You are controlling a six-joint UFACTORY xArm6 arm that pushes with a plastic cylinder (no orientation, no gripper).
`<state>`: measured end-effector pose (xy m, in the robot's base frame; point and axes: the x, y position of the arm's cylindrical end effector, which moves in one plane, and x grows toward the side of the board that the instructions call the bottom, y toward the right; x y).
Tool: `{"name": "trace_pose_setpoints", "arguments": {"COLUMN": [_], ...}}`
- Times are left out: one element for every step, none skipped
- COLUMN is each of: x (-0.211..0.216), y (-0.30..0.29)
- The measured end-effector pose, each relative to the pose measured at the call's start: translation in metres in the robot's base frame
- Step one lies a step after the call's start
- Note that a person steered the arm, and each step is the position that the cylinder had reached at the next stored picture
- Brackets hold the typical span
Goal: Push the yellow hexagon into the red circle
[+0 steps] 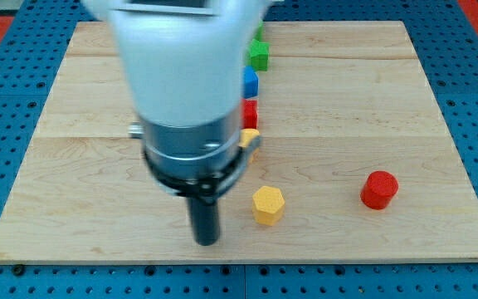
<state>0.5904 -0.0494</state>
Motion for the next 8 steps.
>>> {"name": "trace_pose_setpoints", "arguments": {"x": [-0.021, -0.021, -0.022, -0.03, -0.051, -0.055, -0.054, -0.065], "y": [0.078, 0.162, 0.101, 0.078, 0.12, 0.169, 0.145, 0.139]}}
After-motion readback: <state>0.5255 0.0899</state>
